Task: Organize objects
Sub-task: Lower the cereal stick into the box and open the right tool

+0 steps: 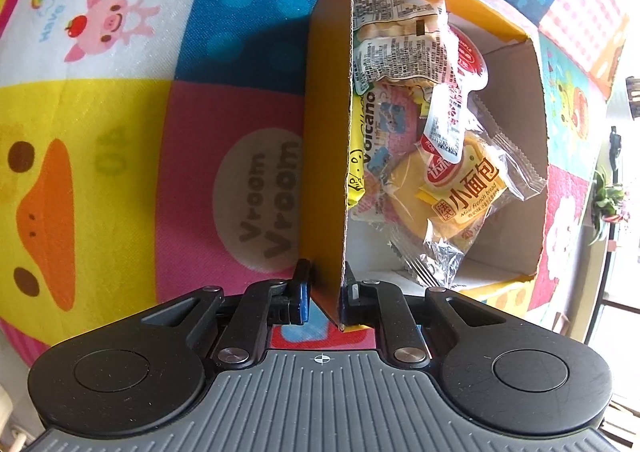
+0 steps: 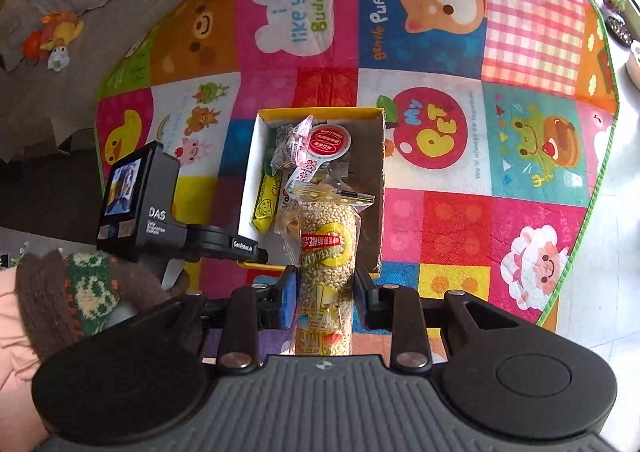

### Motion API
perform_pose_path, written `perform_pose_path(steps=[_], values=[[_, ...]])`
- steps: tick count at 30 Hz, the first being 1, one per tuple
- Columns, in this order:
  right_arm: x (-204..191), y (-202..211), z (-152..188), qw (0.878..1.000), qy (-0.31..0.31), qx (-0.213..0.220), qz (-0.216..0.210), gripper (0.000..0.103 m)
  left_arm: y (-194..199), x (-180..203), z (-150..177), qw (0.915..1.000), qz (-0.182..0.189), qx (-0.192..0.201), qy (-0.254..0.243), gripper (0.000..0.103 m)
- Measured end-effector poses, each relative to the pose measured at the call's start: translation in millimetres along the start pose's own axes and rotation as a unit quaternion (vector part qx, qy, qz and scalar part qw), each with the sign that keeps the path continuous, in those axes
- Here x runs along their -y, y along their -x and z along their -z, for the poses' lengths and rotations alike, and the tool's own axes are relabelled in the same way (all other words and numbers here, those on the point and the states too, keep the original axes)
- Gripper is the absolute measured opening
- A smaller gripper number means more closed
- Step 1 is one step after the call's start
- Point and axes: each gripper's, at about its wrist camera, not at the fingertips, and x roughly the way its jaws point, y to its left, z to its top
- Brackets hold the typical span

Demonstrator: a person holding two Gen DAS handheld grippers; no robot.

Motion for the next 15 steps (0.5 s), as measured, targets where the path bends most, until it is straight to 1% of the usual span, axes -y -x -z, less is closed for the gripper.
perform_pose_path(steps=[2, 5, 7, 10, 11, 12, 15], values=[[1, -7, -12, 1.0, 0.003, 0.001, 0.002, 0.029, 0, -5, 3, 1.0, 0.004, 0.001, 0.008, 0.016], [-3, -14, -33, 0.999, 0.03, 0.012, 0.019, 0.029, -6, -4, 10, 0.9996, 0.008, 0.002, 0.026, 0.016], [-7, -21, -47, 0.998, 0.051, 0.017, 0.033, 0.029, -5, -5, 17, 0.9995, 0.006, 0.007, 0.03, 0.016], [-10, -32, -61, 0.996, 0.066, 0.023, 0.047, 0.029, -3, -6, 24, 0.9993, 0.002, 0.016, 0.033, 0.016], [-9, -35, -65, 0.996, 0.07, 0.027, 0.05, 0.03, -2, -6, 26, 0.9992, 0.002, 0.018, 0.035, 0.016], [-8, -37, -67, 0.996, 0.067, 0.029, 0.05, 0.033, -2, -6, 28, 0.9991, 0.003, 0.02, 0.037, 0.016], [3, -40, -64, 0.998, 0.054, 0.027, 0.031, 0.034, 0, -5, 32, 0.9988, 0.002, 0.024, 0.043, 0.016]])
